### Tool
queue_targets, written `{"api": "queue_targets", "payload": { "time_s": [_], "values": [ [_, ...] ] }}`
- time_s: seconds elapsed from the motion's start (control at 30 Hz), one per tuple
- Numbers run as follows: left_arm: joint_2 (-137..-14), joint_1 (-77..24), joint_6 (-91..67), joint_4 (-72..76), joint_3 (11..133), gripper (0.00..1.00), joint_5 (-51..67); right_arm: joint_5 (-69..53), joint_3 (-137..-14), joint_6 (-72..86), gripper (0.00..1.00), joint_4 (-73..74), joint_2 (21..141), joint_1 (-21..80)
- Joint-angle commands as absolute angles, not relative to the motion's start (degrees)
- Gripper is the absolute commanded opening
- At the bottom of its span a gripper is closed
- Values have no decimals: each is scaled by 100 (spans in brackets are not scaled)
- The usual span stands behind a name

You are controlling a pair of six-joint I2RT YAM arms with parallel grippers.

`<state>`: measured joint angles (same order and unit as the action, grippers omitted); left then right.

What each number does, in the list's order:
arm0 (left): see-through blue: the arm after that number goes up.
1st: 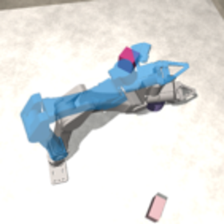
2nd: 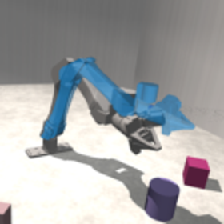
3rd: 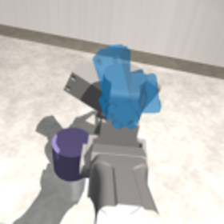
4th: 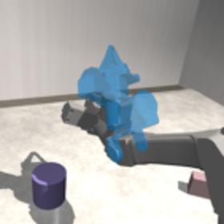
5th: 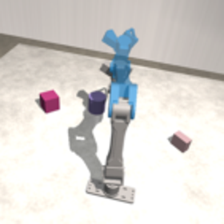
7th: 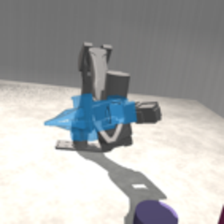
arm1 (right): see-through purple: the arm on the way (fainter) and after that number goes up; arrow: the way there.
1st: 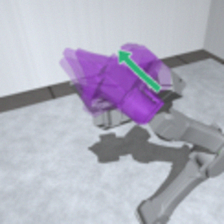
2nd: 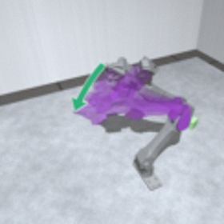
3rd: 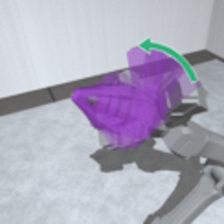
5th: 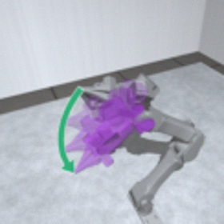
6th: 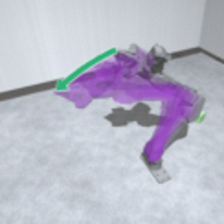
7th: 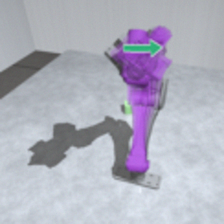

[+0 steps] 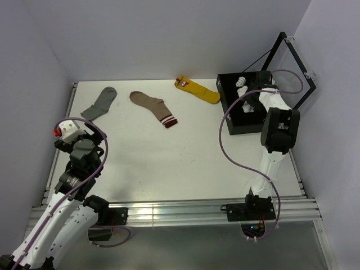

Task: Roll the socks
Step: Place the sock in the storage box, then reset both arms

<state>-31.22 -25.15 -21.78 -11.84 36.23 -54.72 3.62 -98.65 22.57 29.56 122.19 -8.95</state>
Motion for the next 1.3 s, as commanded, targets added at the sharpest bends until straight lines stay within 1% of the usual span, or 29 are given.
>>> {"api": "queue_targets", "payload": {
  "time_s": [0.0, 0.2, 0.3, 0.53, 0.67, 0.8, 0.87, 0.97, 1.13, 1.27],
  "values": [
    [-3076, -2479, -2197, -1107, 3788, 90, -5414, 325, -9599, 2145, 68, 2514, 12094, -1019],
    [-3094, -2479, -2206, -1125, 3797, 90, -5405, -464, -9642, 2259, 69, 2733, 12287, -1134],
    [-3085, -2479, -2206, -1116, 3788, 90, -5388, -667, -9607, 2329, 69, 2909, 12357, -1134],
    [-3068, -2479, -2215, -1143, 3797, 90, -5361, -721, -9703, 2277, 69, 3182, 12481, -1134],
    [-3015, -2479, -2259, -1187, 3806, 90, -5379, -607, -9729, 2268, 70, 3138, 12130, -1134],
    [-2962, -2479, -2303, -1222, 3832, 91, -5370, -422, -9729, 2268, 74, 3120, 11260, -1125],
    [-2927, -2479, -2329, -1230, 3850, 91, -5388, -256, -9703, 2311, 79, 3172, 10779, -1125],
    [-2857, -2479, -2364, -1222, 3876, 93, -5353, -124, -9677, 2373, 82, 3313, 10102, -1125],
    [-2655, -2479, -2470, -1274, 3920, 95, -5282, -26, -9475, 2329, 83, 3515, 8914, -1125],
    [-2470, -2470, -2496, -1301, 3964, 97, -5291, -9, -9238, 2241, 86, 3630, 7642, -1125]
  ]
}}
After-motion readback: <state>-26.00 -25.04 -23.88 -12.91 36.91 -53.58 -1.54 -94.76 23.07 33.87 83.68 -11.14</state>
